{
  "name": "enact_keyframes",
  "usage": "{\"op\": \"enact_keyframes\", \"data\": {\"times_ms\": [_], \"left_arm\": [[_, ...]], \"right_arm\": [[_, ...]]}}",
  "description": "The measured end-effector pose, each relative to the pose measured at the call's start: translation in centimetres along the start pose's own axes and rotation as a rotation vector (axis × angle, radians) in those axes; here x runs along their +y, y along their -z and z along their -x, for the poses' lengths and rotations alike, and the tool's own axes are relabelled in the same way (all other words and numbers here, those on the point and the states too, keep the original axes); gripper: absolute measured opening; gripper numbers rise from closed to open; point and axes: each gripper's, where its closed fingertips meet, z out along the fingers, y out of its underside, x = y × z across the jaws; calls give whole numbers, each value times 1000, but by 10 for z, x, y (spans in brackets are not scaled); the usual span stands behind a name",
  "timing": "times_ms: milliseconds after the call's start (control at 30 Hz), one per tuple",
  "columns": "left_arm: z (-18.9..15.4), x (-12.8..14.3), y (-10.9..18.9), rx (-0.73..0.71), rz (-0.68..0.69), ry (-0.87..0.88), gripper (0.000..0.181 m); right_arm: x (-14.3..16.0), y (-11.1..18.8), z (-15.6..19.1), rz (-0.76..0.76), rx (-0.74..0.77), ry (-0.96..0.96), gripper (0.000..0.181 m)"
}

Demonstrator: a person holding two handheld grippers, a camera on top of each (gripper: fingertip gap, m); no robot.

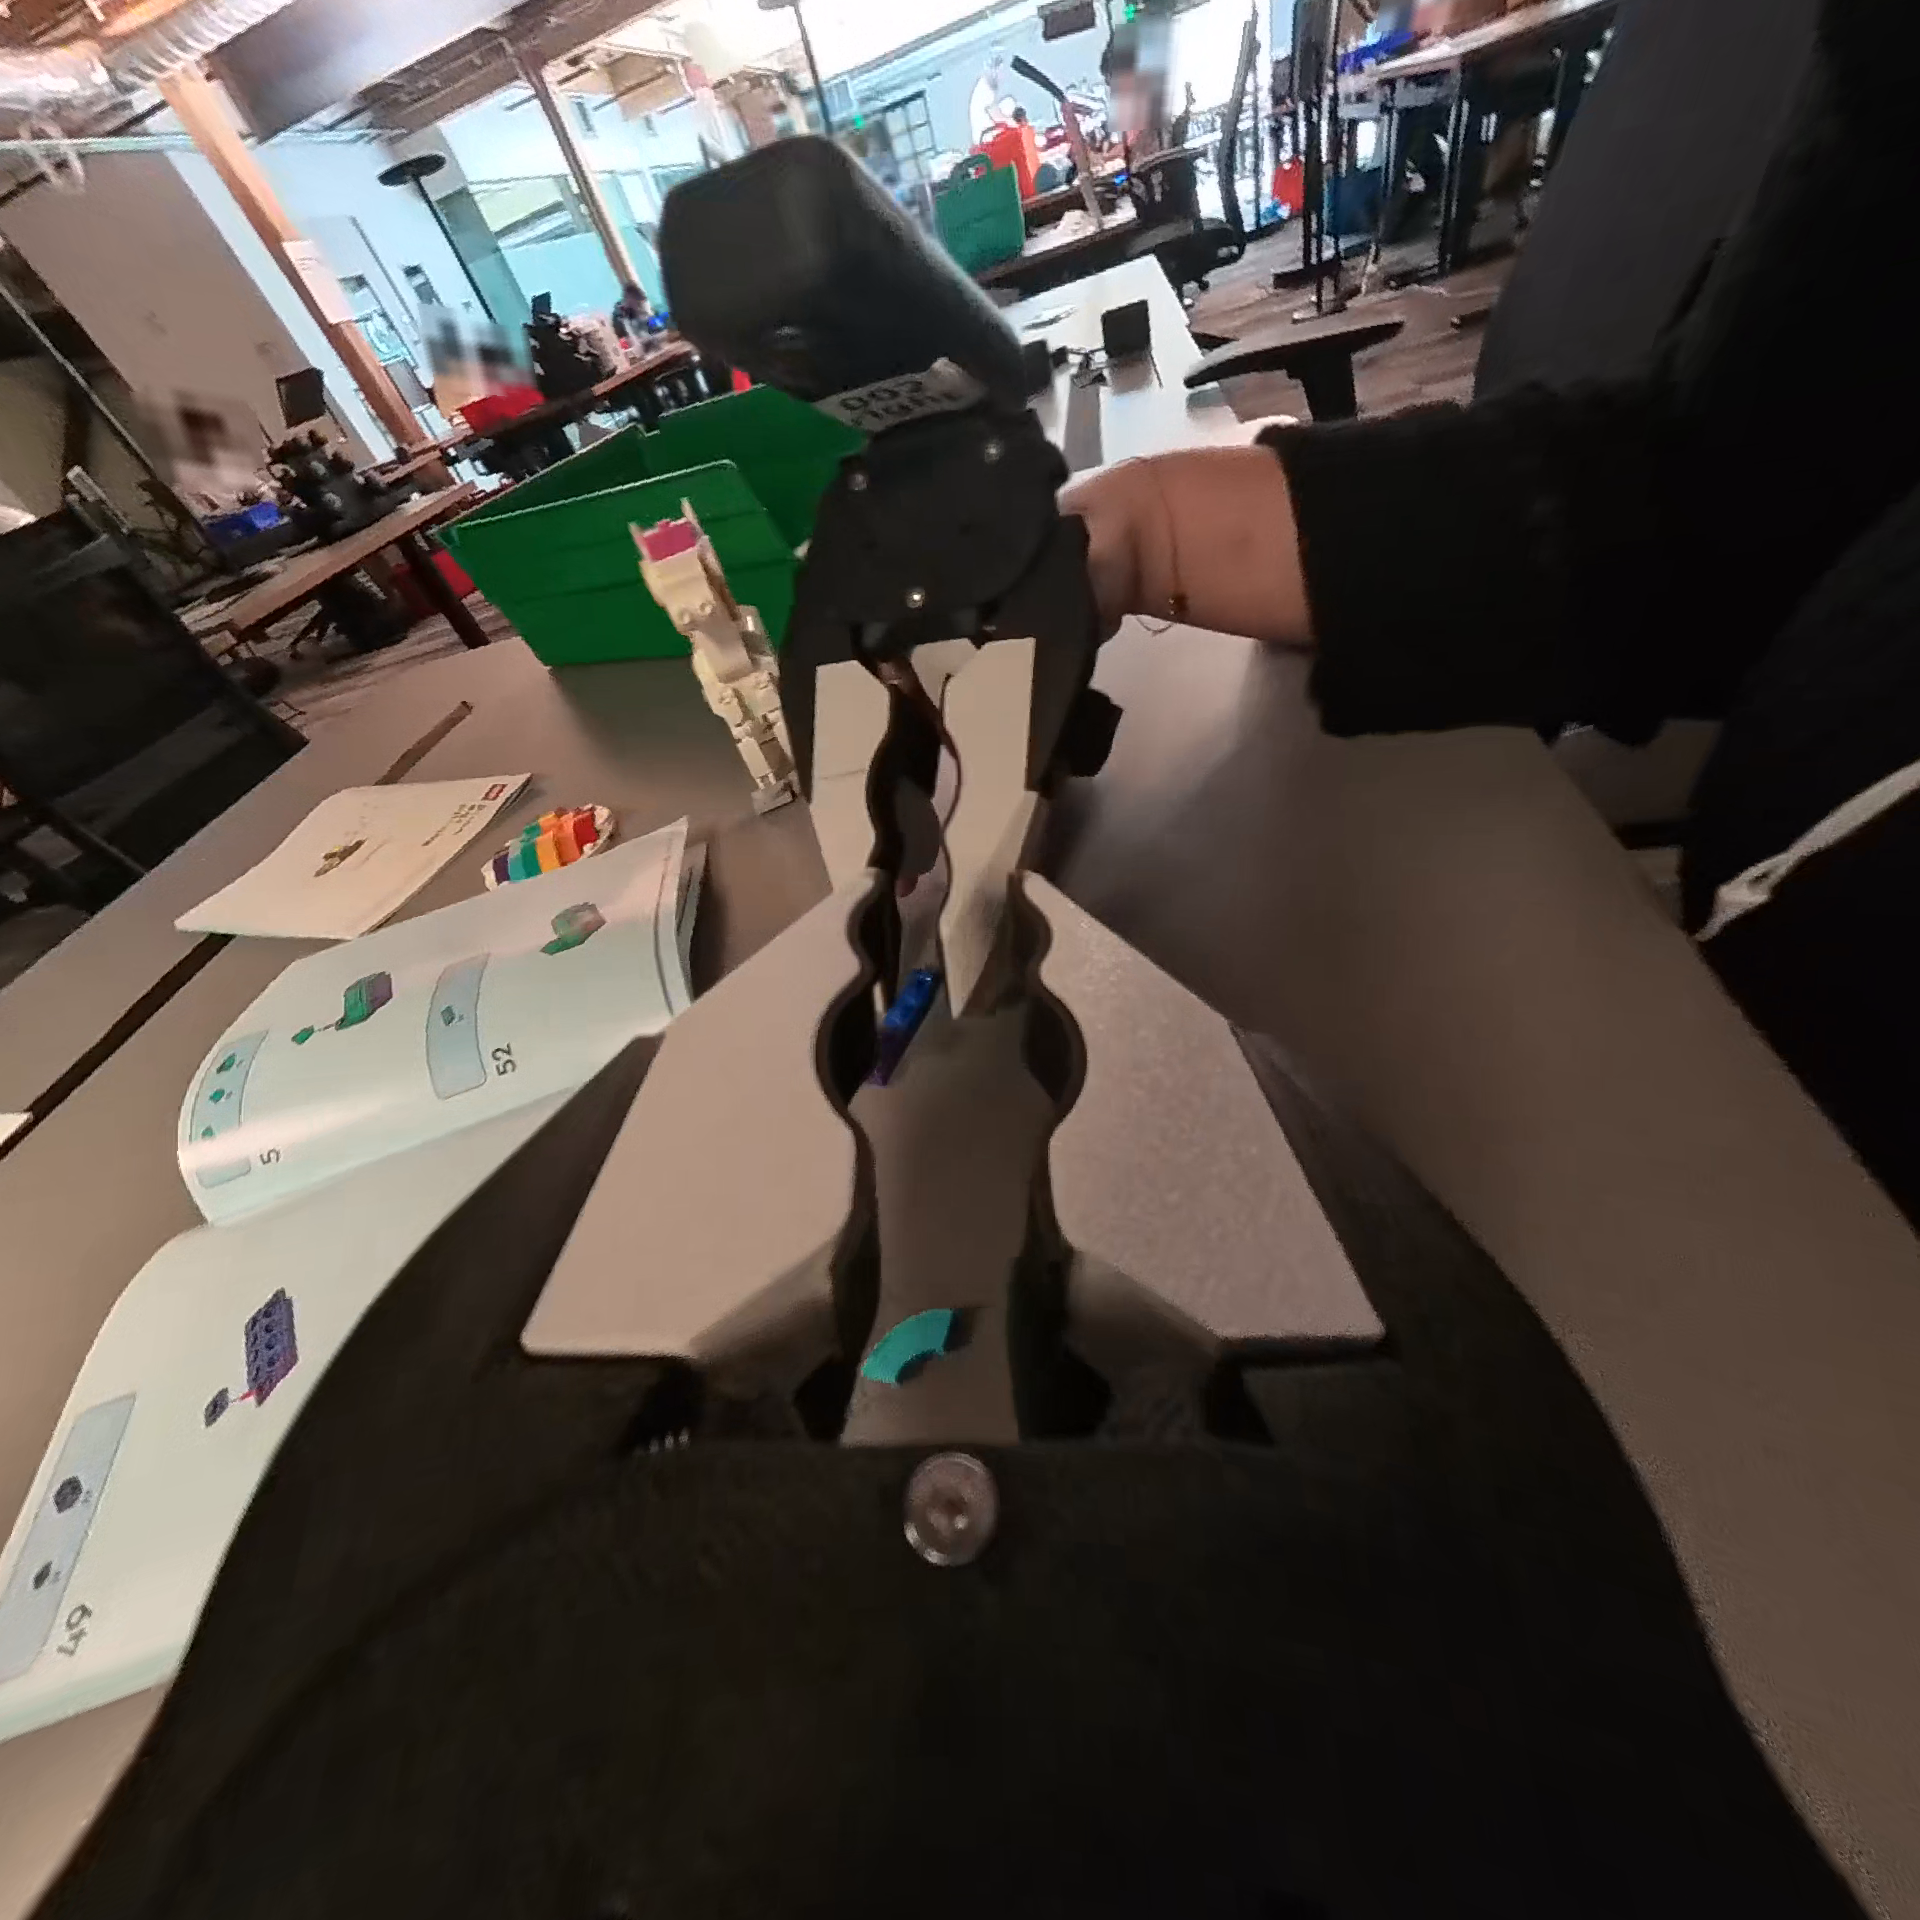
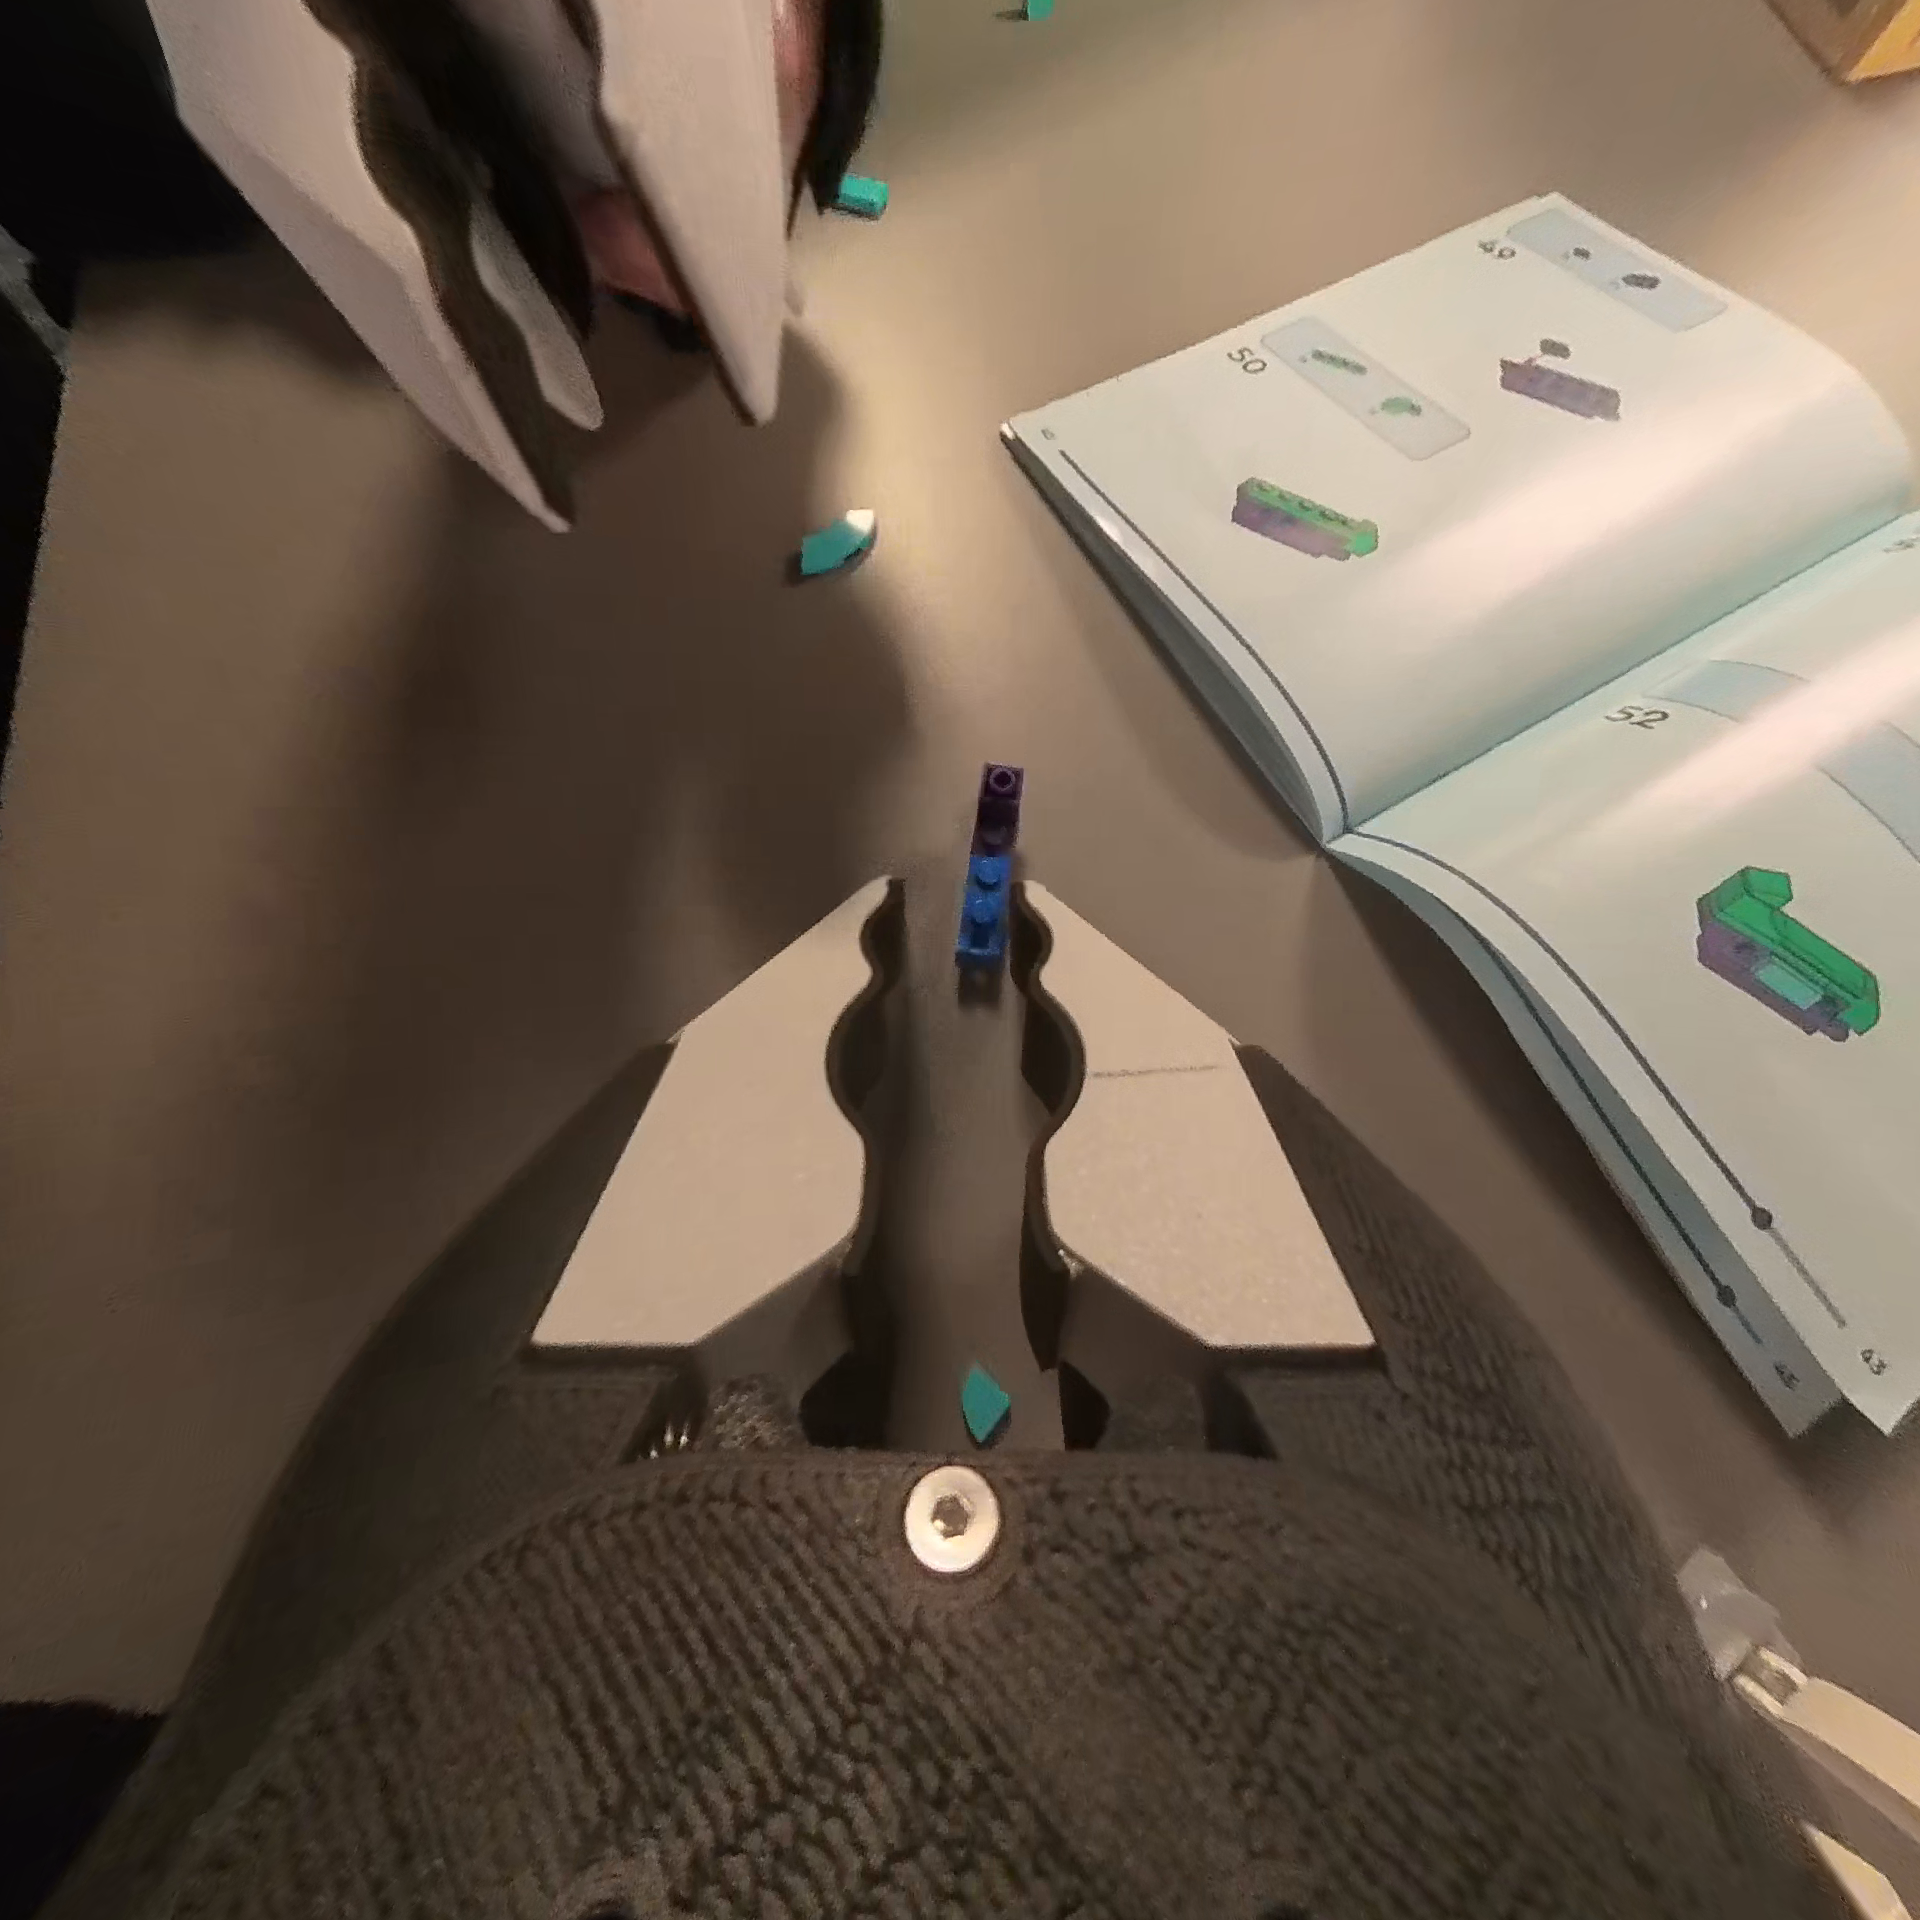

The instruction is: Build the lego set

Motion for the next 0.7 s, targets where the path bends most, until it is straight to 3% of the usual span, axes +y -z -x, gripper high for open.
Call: {"op": "enact_keyframes", "data": {"times_ms": [400, 700], "left_arm": [[-4, 2, -2, 18, 20, -15, 19], [-11, 3, -2, 42, 30, -45, 18]], "right_arm": [[-2, -3, -3, -3, 31, 27, 6], [-5, -5, 27, -11, -116, 96, 6]]}}
